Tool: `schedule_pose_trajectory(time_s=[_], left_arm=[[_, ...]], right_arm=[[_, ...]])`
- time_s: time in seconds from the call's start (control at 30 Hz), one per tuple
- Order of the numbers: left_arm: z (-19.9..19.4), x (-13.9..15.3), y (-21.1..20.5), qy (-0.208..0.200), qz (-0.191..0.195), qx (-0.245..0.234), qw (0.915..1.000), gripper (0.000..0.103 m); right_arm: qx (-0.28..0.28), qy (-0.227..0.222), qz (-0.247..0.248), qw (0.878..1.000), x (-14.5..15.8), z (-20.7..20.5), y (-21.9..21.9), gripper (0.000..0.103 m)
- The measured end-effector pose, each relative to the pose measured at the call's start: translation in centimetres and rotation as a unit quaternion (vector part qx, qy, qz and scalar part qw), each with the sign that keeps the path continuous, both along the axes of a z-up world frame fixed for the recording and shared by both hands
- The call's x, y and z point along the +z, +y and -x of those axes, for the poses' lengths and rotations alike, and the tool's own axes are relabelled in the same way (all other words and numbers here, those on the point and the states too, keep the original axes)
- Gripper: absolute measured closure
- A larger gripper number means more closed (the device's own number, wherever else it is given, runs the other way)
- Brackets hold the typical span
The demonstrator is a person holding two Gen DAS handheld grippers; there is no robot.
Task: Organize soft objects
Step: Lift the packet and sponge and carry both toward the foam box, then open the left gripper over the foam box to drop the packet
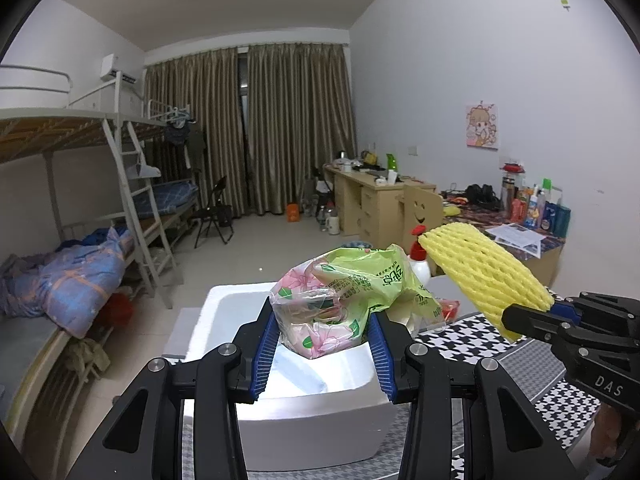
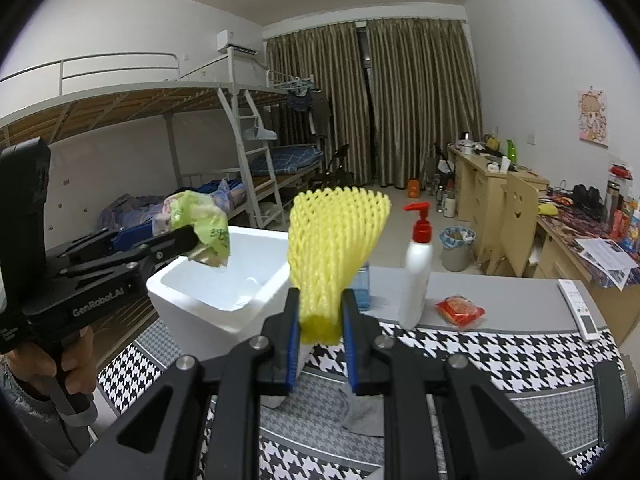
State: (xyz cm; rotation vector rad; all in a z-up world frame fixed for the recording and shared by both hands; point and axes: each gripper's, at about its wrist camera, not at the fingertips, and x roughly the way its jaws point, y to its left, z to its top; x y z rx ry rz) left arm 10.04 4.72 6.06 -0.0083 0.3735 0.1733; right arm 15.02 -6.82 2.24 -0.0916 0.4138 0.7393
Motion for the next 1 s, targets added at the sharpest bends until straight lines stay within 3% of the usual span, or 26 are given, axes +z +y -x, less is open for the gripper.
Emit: schedule_pose_trajectory(time_s=[0.83, 0.93, 1.0], left_arm=[[-1.5, -1.3, 3.9, 0.019, 0.015, 0.036, 0.9991, 0.058], [-1.6, -1.5, 4.2, 0.021, 0.018, 0.032, 0.9991, 0.051], [-1.6, -1.6, 4.3, 0.023, 0.017, 0.032, 0.9991, 0.034]], right_arm=[[0.027, 0.008, 0.018, 0.999, -0.1, -0.8, 4.1, 0.08], [0.028, 0.009, 0.021, 0.999, -0.1, -0.9, 4.4, 0.08], [0.029, 0.01, 0.022, 0.999, -0.1, -0.9, 4.7, 0.08]])
